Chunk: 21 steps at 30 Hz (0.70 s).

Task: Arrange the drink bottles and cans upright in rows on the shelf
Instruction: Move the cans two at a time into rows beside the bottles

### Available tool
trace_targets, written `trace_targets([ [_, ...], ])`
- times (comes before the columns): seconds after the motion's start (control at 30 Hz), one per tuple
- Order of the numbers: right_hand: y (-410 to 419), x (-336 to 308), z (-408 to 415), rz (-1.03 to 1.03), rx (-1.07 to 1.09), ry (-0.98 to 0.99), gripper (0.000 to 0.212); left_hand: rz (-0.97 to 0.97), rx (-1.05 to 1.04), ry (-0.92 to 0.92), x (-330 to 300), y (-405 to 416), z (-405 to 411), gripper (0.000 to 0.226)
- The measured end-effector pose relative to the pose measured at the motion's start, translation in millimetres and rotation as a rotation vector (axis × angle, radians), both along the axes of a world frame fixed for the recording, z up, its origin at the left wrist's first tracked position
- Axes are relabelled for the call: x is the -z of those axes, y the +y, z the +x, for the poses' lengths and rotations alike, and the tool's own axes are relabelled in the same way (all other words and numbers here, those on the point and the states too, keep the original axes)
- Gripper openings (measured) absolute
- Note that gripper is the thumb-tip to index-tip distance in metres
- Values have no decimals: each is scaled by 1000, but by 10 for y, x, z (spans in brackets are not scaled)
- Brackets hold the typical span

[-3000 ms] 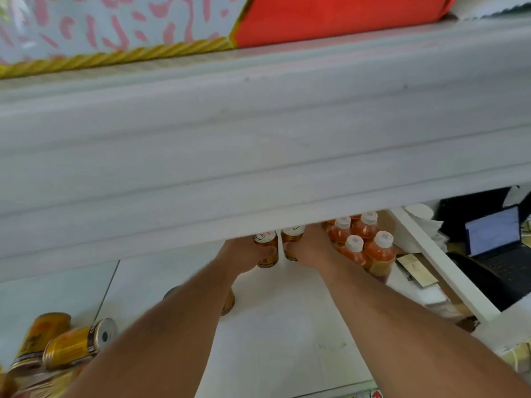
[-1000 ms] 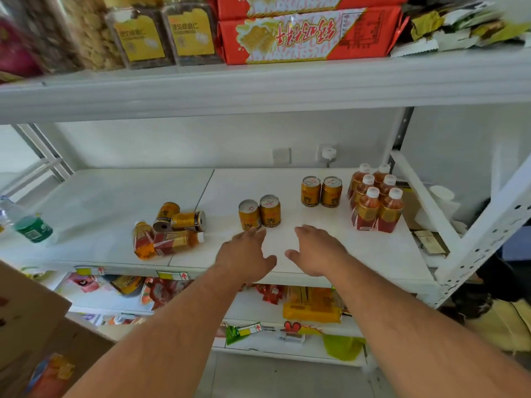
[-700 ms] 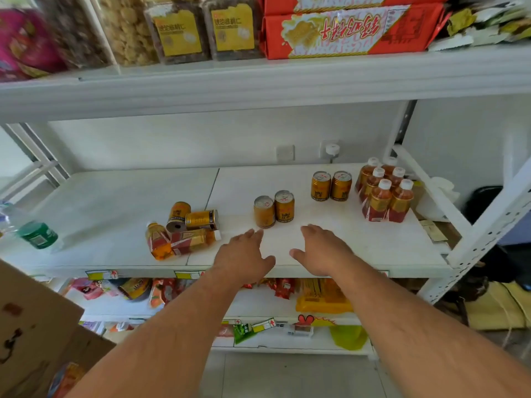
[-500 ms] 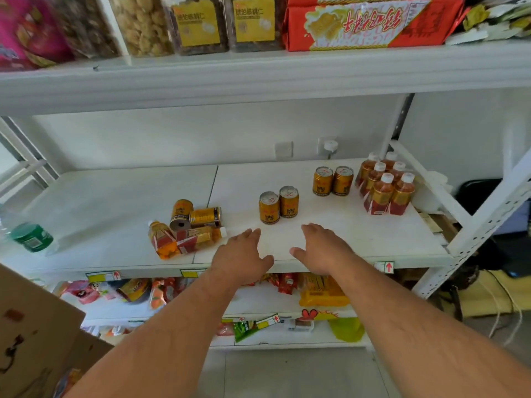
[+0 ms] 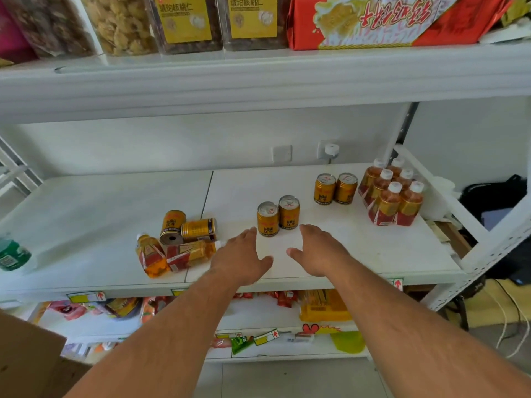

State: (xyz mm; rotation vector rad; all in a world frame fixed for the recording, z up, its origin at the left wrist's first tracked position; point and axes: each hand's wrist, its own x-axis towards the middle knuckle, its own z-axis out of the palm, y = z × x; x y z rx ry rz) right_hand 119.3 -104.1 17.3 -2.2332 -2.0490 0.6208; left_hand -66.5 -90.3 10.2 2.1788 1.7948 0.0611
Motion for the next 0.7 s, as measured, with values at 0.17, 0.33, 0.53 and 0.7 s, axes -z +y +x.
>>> trace_targets([
  [0.17,273,50,109,7,-1,30,79,-21,-61,-66,56,230,97,93],
  [0.33,492,143,162,27,26,104,82,-62,-143,-224,165,426,164,100],
  [0.53,825,302,236,54,97,193,88,-81,-143,-363,192,776,241,97],
  [0.7,1141,526,270,58,164,381,100,-130,-150,-496,302,1095,270,102],
])
